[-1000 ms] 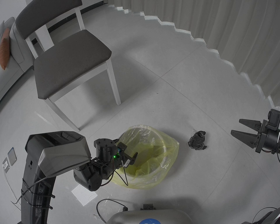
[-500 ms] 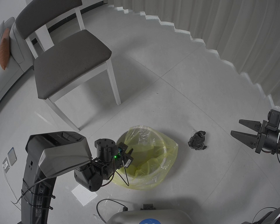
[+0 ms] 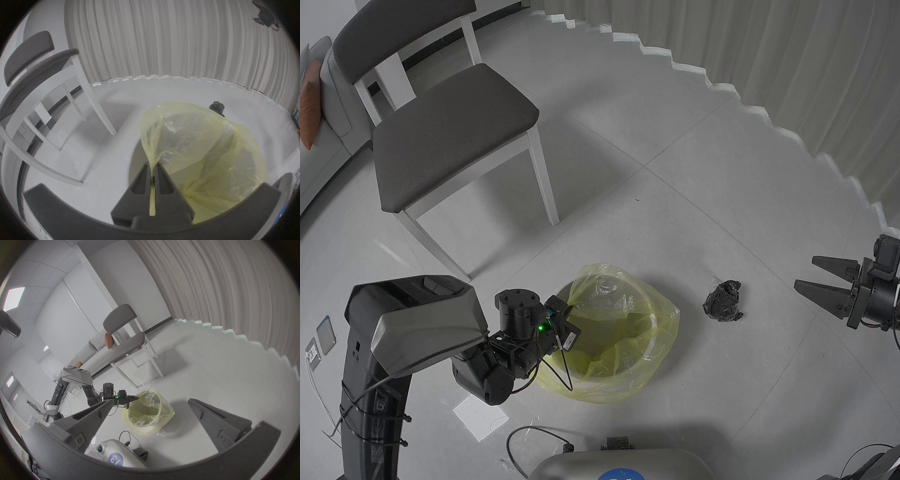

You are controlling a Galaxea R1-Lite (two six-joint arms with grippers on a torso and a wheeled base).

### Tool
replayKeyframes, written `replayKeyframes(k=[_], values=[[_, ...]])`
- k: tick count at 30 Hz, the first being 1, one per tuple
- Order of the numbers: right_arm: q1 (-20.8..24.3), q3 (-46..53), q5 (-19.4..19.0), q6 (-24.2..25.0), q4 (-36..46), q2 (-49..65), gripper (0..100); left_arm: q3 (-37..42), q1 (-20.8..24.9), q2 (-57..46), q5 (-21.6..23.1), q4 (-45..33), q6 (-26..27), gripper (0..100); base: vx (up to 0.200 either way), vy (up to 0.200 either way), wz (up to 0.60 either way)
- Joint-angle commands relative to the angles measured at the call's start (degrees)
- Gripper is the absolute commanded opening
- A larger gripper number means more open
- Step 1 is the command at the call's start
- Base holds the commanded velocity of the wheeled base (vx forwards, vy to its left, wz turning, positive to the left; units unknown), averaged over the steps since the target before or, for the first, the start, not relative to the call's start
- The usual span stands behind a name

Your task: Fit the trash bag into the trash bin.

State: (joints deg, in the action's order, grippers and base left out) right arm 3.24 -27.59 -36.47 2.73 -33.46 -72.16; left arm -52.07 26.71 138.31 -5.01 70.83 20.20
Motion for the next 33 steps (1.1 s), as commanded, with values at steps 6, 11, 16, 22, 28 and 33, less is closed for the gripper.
replayKeyframes(k=[6,11,16,22,28,33], values=[[0.01,0.25,0.00,-0.01,0.06,-0.35,100,-1.28,-1.84,-0.68,0.26,0.10,-4.12,0,0.000,0.000,0.00],[0.01,0.34,0.00,-0.18,0.06,-0.53,100,-3.04,-2.36,-0.41,0.53,-0.08,-6.05,0,0.000,0.000,0.00],[0.01,0.43,0.00,-0.18,0.06,-0.97,100,-4.27,-3.15,-0.41,0.53,-0.34,-7.37,0,0.000,0.000,0.00],[0.01,0.52,-0.09,-0.80,0.06,-1.32,100,-5.68,-4.65,0.64,0.79,-0.60,-8.51,0,0.000,0.000,0.00],[-0.08,0.52,-0.09,-1.06,0.06,-1.85,100,-7.88,-5.88,3.01,0.88,-0.60,-8.95,0,0.000,0.000,0.00],[-0.08,0.52,-0.09,-1.41,0.06,-2.38,100,-10.07,-6.06,5.12,0.88,-0.69,-10.80,0,0.000,0.000,0.00]])
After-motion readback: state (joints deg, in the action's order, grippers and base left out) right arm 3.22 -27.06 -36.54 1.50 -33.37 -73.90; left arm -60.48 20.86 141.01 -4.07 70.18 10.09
